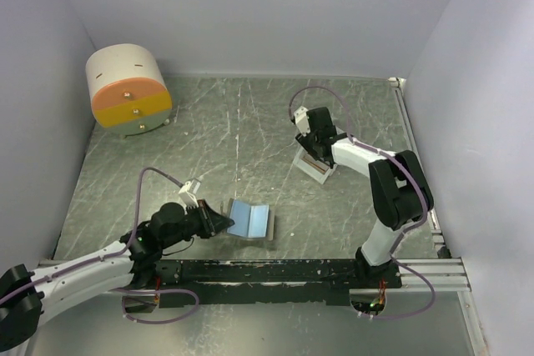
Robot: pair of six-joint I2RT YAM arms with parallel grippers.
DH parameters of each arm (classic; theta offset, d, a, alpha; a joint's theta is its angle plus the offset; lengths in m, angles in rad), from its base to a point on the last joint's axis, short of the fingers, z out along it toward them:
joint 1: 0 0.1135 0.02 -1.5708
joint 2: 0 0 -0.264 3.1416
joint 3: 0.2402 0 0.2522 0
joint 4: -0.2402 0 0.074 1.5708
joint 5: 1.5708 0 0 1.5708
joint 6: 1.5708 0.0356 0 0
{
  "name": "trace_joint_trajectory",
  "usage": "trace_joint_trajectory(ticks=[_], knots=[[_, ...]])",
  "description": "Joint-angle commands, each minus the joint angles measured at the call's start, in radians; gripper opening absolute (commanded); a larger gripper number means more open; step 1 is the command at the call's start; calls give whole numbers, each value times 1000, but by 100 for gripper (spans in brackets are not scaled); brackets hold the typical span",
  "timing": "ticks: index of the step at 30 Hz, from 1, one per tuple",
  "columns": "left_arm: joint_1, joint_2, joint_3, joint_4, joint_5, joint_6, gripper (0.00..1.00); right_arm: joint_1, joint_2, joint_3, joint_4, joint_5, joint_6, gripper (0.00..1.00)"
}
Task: Put the credit cards into the card holder
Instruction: Pick up the credit card from the storage box.
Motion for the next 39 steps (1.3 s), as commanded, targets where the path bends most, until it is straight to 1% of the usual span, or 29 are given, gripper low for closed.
trace_joint_trajectory(ticks=[1,5,8,15,20,24,32,34,39], knots=[[-5,-52,8,2,1,-3,9,-5,28,-45,101,24,-24,49],[-6,-88,-9,-1,-9,-19,9,-11,53,-57,125,32,-15,50],[-5,-87,2,-32,-33,-21,9,-11,59,-73,141,62,2,44],[-5,-84,3,-24,-49,-29,9,-10,46,-101,146,47,20,39],[-5,-66,-11,12,-37,-41,9,-8,25,-90,119,45,34,26],[-5,-55,-10,17,-36,-37,9,-6,-5,-95,121,46,43,21],[-5,-47,-3,26,-32,-32,9,1,-41,-84,88,62,45,6],[-5,-43,-7,31,-33,-35,9,1,-45,-77,78,73,47,4],[-5,-35,-8,41,-25,-36,9,1,-48,-59,41,105,53,4]])
